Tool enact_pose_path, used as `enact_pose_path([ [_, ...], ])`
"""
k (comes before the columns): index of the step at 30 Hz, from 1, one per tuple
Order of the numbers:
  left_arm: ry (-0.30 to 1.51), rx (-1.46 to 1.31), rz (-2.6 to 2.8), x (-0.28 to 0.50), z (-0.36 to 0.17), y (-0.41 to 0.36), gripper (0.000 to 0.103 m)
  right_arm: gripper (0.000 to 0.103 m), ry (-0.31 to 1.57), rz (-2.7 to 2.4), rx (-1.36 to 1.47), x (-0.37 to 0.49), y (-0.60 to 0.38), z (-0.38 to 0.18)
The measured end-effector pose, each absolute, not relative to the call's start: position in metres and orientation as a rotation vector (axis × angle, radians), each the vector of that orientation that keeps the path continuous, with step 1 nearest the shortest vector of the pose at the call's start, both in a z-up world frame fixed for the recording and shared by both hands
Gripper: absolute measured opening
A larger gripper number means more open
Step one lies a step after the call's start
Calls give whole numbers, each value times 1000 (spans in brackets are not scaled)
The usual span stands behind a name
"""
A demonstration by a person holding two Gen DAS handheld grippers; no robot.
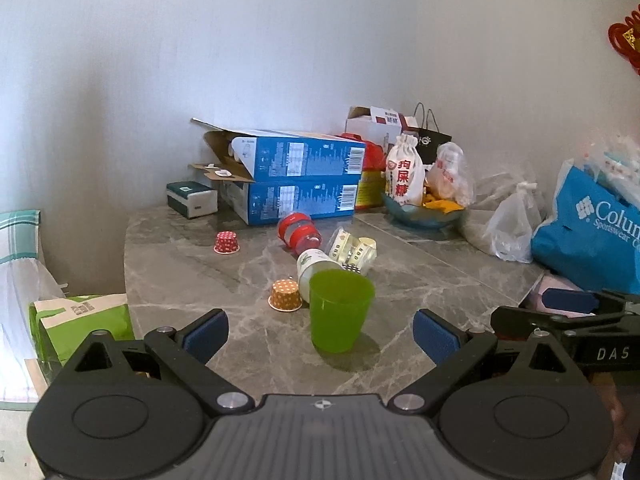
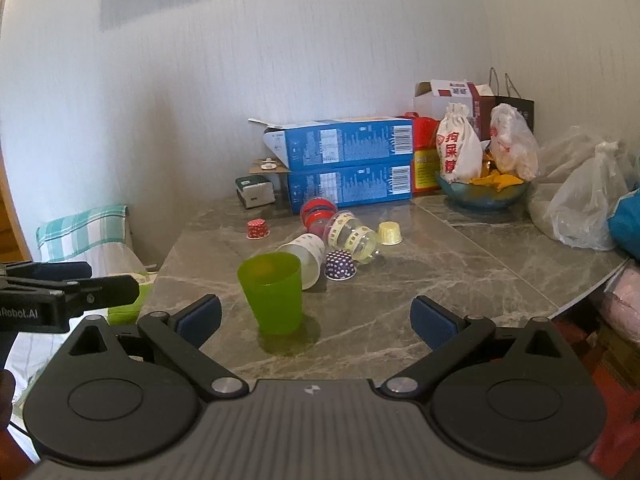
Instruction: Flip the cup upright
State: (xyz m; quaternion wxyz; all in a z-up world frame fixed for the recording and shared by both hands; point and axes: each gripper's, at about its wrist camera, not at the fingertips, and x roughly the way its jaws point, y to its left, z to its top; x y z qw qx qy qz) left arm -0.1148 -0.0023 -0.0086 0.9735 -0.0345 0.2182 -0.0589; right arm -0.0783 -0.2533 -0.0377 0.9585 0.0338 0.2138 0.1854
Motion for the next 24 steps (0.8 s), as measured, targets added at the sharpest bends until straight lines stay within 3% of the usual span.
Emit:
enact_pose_path([
  [24,448,-60,-33,-122,-5,-3,100,102,424,428,42,-83,-249,-38],
])
